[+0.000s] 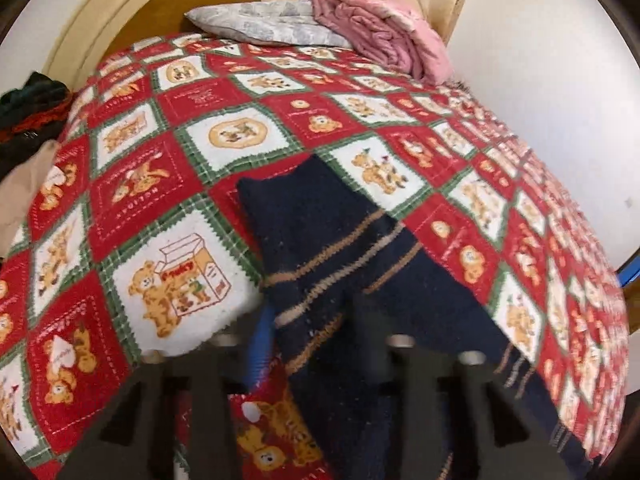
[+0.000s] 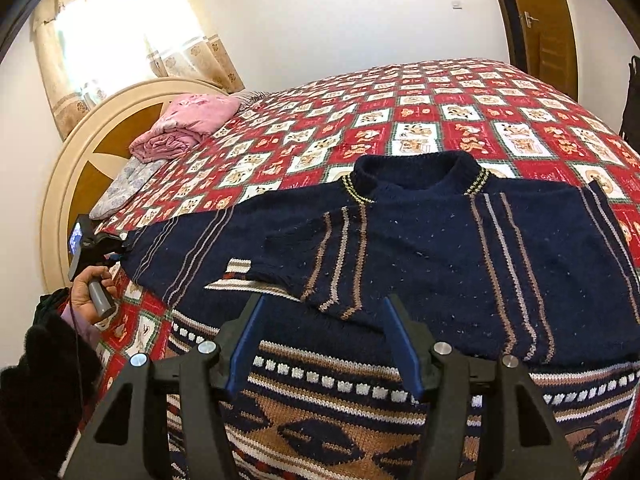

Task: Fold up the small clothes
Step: 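Grasp the other sleeve cuff with the left gripper and lift it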

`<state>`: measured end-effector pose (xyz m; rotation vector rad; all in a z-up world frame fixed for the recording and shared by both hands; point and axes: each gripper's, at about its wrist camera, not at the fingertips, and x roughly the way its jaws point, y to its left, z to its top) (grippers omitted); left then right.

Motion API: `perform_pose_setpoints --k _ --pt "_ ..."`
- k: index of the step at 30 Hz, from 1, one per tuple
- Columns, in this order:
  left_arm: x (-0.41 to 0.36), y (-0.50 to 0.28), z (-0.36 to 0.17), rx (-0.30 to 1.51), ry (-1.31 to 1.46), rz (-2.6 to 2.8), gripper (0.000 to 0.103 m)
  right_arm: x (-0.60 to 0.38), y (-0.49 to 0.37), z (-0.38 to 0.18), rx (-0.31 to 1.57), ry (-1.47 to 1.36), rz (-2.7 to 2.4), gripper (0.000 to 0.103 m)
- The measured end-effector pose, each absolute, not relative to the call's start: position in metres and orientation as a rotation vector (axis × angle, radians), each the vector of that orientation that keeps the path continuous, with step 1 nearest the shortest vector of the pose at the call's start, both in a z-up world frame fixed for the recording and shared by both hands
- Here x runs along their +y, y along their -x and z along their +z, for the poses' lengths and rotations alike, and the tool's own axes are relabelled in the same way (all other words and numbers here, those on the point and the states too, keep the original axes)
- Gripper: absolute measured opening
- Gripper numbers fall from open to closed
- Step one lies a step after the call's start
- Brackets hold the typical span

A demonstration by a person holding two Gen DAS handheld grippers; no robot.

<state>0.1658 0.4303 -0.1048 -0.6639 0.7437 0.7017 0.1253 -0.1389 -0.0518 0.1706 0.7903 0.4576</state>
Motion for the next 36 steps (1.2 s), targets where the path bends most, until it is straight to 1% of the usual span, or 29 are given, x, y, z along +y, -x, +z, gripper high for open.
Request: perform_pose_setpoints --k 2,3,6,10,19,23,26,29,32,33,36 --pt "0.435 -0.164 -0.102 0.730 0.702 0.645 0.012 -0.143 -0.125 -0.051 0.788 -0.189 0.449 0.061" --pt "0.436 -0.163 -0.101 0.725 0.714 0.624 0.011 -0.146 -0.125 -0.051 0.789 -0.200 0.446 0.061" --pt "0.435 -0.161 -0.096 0.712 0.725 0.630 0.011 -0.153 -0.124 -0.050 0.784 -0.213 0.435 0.061" --pt "0.430 -0.153 -0.083 0.648 0.741 0.614 0.011 -0.159 -0.122 -0.051 0.783 -0.224 0.423 0.061" --pt "0.399 -0.162 -0.040 0.565 0.613 0.508 0.011 -0.160 -0.125 -0.057 0.803 -0.246 0.426 0.061" --pt "0.341 -0.180 -0.010 0.569 0.441 0.428 0.011 -0.176 -0.129 -0.056 0.793 -0.272 0.388 0.061" --pt "0.265 -0.185 0.013 0.541 0.309 0.299 0.011 -0.196 -0.130 -0.054 0.787 -0.300 0.343 0.061" --pt "0.192 -0.181 0.025 0.516 0.223 0.163 0.011 -0.221 -0.127 -0.052 0.769 -0.314 0.284 0.061" --pt "0.109 -0.173 0.024 0.507 0.151 0.017 0.011 -0.247 -0.121 -0.051 0.755 -0.336 0.226 0.061" --pt "0.072 -0.167 0.017 0.509 0.111 -0.035 0.011 -0.255 -0.119 -0.052 0.755 -0.343 0.208 0.061" --pt "-0.007 -0.155 -0.011 0.512 -0.029 -0.102 0.011 -0.274 -0.114 -0.057 0.773 -0.366 0.170 0.061"
